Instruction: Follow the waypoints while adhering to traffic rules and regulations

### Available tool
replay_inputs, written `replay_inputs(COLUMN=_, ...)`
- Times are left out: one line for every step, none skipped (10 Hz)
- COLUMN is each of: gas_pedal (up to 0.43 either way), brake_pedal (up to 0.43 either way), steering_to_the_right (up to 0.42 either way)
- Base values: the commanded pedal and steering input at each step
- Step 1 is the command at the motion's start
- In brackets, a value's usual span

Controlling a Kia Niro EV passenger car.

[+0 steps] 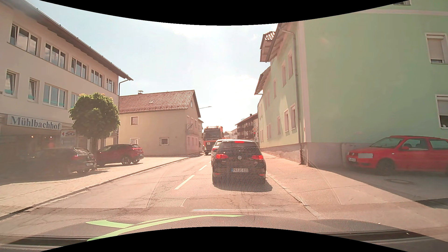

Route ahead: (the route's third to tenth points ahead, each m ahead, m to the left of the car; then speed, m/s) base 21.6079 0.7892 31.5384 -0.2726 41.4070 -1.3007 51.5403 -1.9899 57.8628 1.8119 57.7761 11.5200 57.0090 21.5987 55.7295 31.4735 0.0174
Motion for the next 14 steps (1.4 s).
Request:
replay_inputs(gas_pedal=0.0, brake_pedal=0.201, steering_to_the_right=0.01)
replay_inputs(gas_pedal=0.0, brake_pedal=0.201, steering_to_the_right=0.011)
replay_inputs(gas_pedal=0.0, brake_pedal=0.207, steering_to_the_right=0.011)
replay_inputs(gas_pedal=0.0, brake_pedal=0.207, steering_to_the_right=0.011)
replay_inputs(gas_pedal=0.0, brake_pedal=0.207, steering_to_the_right=0.011)
replay_inputs(gas_pedal=0.0, brake_pedal=0.207, steering_to_the_right=0.011)
replay_inputs(gas_pedal=0.0, brake_pedal=0.207, steering_to_the_right=0.011)
replay_inputs(gas_pedal=0.0, brake_pedal=0.207, steering_to_the_right=0.011)
replay_inputs(gas_pedal=0.0, brake_pedal=0.207, steering_to_the_right=0.011)
replay_inputs(gas_pedal=0.0, brake_pedal=0.207, steering_to_the_right=0.011)
replay_inputs(gas_pedal=0.0, brake_pedal=0.207, steering_to_the_right=0.011)
replay_inputs(gas_pedal=0.0, brake_pedal=0.28, steering_to_the_right=0.011)
replay_inputs(gas_pedal=0.0, brake_pedal=0.402, steering_to_the_right=0.011)
replay_inputs(gas_pedal=0.0, brake_pedal=0.482, steering_to_the_right=0.011)
